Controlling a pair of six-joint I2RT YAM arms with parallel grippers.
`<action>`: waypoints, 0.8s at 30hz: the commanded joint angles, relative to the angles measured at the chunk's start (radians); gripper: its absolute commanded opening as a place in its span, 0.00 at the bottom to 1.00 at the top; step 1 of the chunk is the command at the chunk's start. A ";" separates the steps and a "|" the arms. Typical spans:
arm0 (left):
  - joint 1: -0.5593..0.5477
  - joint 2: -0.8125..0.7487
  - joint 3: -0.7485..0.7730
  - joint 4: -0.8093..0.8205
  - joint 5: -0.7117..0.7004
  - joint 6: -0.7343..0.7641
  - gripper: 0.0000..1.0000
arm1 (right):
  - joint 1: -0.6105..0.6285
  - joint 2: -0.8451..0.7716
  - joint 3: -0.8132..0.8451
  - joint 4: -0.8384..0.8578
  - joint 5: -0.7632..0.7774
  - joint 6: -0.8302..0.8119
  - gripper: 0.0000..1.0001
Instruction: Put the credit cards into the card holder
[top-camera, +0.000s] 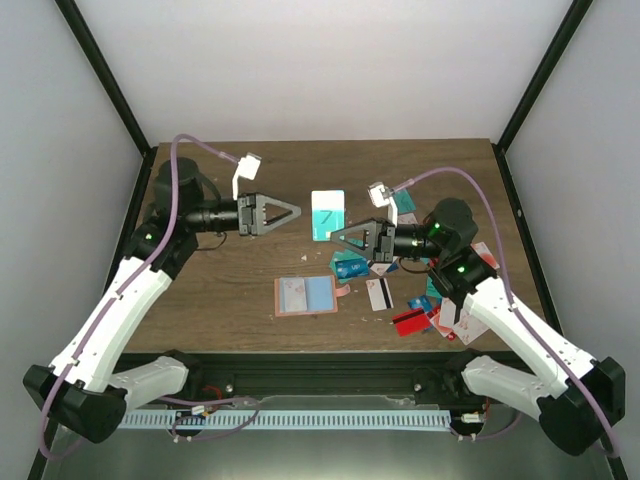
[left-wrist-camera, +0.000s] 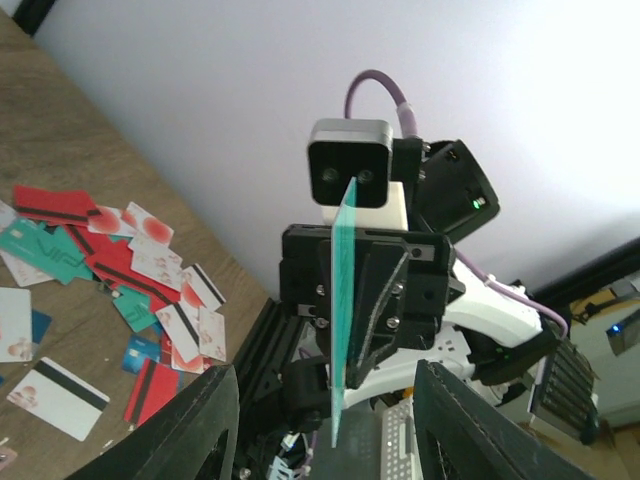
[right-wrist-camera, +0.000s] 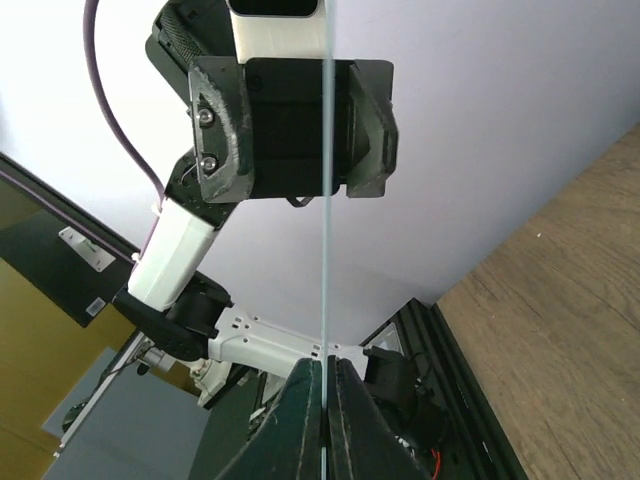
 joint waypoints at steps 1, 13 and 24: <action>-0.032 0.002 -0.009 0.081 0.039 -0.027 0.49 | -0.007 0.023 0.030 0.066 -0.066 0.017 0.01; -0.089 0.027 -0.010 0.109 -0.068 -0.057 0.35 | -0.007 0.051 0.038 0.129 -0.091 0.045 0.01; -0.090 0.032 -0.004 0.077 -0.096 -0.040 0.34 | -0.007 0.066 0.028 0.201 -0.095 0.079 0.01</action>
